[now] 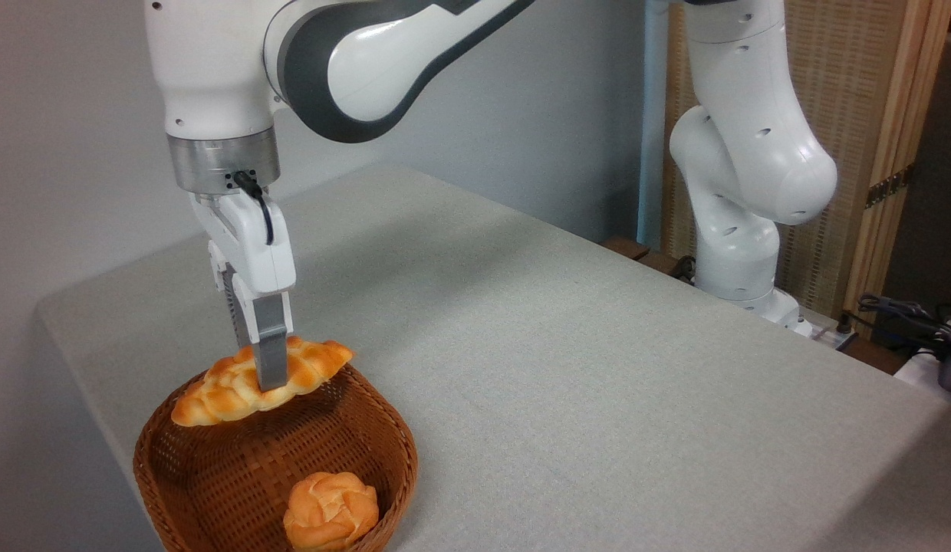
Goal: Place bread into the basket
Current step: 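Lower the roll into the basket beside the orange bun and release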
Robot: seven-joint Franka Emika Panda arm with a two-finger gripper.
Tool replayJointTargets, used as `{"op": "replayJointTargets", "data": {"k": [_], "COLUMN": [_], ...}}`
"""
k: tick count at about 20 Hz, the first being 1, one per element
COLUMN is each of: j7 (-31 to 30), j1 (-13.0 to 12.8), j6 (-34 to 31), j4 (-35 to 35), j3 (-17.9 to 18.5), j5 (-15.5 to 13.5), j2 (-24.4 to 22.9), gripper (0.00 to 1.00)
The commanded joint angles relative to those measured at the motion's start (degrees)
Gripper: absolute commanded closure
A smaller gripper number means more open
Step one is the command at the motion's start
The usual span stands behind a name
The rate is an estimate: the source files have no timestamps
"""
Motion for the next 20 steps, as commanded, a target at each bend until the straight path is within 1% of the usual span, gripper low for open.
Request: {"op": "replayJointTargets", "data": {"k": [1, 4, 6, 9, 14, 18, 19, 20], "j7": [0.3, 0.3, 0.3, 0.2, 0.0, -2.1, -3.7, -5.9], "j1": [0.5, 0.5, 1.3, 1.4, 1.8, 2.6, 3.0, 3.2], "j6": [0.7, 0.8, 0.8, 2.5, 2.6, 2.6, 2.4, 2.0], "j4": [1.0, 1.0, 1.0, 1.0, 1.0, 1.1, 1.2, 1.9], "j3": [-0.6, -0.6, -0.9, -1.3, -1.5, -1.6, -1.8, -1.8], "j5": [0.9, 1.5, 1.5, 2.3, 2.3, 1.4, 1.0, -0.3], "j2": [0.8, 1.2, 1.3, 1.3, 1.6, 1.2, 0.9, 0.7], "gripper": [0.0, 0.0, 0.0, 0.0, 0.0, 0.0, 0.0, 0.0]}}
